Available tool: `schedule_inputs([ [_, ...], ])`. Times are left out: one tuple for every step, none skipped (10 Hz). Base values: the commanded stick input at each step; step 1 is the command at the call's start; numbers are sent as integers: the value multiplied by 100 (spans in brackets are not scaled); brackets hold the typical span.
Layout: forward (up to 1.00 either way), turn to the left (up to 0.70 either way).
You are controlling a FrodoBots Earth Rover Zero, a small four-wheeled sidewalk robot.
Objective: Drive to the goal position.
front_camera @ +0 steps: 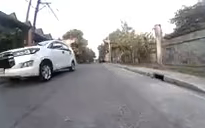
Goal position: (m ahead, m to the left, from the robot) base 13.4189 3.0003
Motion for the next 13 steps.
schedule_inputs([
  [100,5],
  [100,5],
  [100,5],
  [100,5],
  [100,5],
  [100,5],
  [100,5],
  [100,5],
  [100,5],
  [100,5],
  [100,5],
  [100,5],
  [100,5],
])
